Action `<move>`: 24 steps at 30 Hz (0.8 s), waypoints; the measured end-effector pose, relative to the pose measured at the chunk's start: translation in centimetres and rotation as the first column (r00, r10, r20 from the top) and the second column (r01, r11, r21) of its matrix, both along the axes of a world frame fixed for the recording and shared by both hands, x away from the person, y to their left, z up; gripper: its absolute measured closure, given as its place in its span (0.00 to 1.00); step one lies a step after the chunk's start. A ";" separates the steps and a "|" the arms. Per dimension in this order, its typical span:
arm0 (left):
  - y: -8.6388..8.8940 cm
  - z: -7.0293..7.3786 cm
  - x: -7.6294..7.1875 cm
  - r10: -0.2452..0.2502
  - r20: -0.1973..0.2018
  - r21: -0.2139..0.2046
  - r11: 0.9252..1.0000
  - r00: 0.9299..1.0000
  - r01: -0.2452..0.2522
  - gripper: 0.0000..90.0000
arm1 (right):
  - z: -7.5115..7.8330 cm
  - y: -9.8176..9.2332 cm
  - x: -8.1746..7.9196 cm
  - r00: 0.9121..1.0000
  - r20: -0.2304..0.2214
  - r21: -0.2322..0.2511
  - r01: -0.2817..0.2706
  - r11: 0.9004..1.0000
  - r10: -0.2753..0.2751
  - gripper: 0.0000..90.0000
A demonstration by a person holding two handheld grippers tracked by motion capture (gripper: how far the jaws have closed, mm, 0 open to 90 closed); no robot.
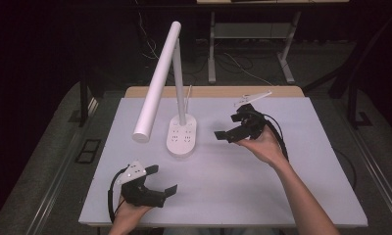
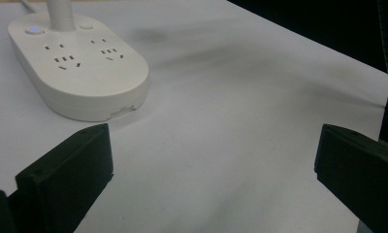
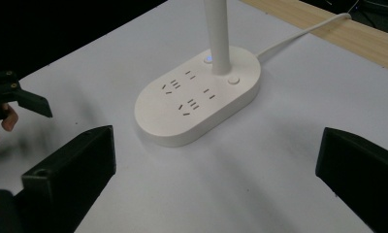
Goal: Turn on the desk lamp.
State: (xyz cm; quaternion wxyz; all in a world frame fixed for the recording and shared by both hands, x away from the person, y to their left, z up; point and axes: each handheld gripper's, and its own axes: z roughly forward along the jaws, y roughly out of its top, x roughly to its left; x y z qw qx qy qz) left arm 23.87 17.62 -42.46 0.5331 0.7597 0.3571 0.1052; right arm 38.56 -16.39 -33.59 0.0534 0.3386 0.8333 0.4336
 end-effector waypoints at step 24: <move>-0.1 0.0 0.0 -0.008 0.002 0.003 1.000 1.000 0.008 0.00 | -0.3 2.7 4.7 0.999 -0.019 -0.039 0.049 0.998 -0.050 0.01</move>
